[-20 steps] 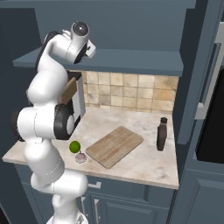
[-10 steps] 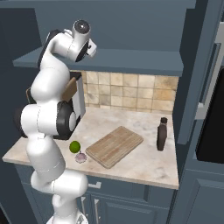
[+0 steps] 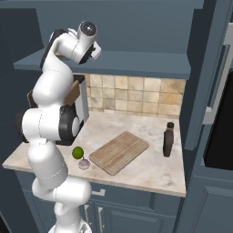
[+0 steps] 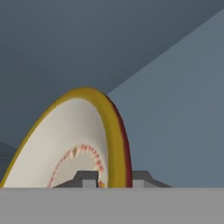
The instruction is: Open the cabinet. Place the bowl and condiment on the counter. Then place the lime and garlic on the cutting board.
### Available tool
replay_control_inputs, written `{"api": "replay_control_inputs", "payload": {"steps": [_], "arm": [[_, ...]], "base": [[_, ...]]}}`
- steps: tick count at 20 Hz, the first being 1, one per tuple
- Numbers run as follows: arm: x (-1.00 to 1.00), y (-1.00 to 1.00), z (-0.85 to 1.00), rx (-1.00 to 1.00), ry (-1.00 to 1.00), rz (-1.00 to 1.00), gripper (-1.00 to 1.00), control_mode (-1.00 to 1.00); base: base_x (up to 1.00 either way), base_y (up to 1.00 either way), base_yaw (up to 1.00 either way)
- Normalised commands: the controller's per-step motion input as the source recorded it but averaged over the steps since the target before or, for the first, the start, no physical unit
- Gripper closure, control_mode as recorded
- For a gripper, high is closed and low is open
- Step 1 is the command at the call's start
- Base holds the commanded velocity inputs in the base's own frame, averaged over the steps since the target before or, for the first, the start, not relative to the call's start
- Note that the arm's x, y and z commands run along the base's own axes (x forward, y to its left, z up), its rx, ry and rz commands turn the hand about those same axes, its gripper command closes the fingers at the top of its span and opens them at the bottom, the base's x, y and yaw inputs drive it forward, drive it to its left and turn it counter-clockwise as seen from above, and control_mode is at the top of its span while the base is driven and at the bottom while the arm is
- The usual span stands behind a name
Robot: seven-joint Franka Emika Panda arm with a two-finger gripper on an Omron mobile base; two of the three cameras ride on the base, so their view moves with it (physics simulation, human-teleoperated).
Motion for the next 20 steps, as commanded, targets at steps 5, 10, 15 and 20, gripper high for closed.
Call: {"api": "replay_control_inputs", "payload": {"steps": [5,10,15,20], "arm": [[0.00,0.00,0.16,0.17,0.00,0.00,1.00,-1.00],[-0.04,-0.02,0.19,0.17,0.00,0.00,1.00,-1.00],[-0.27,-0.10,0.17,0.16,0.00,0.00,1.00,-1.00],[-0.54,-0.18,0.12,0.11,0.00,0.00,1.00,-1.00]], "base": [[0.00,0.00,0.00],[0.00,0.00,0.00],[0.00,0.00,0.00],[0.00,0.00,0.00]]}}
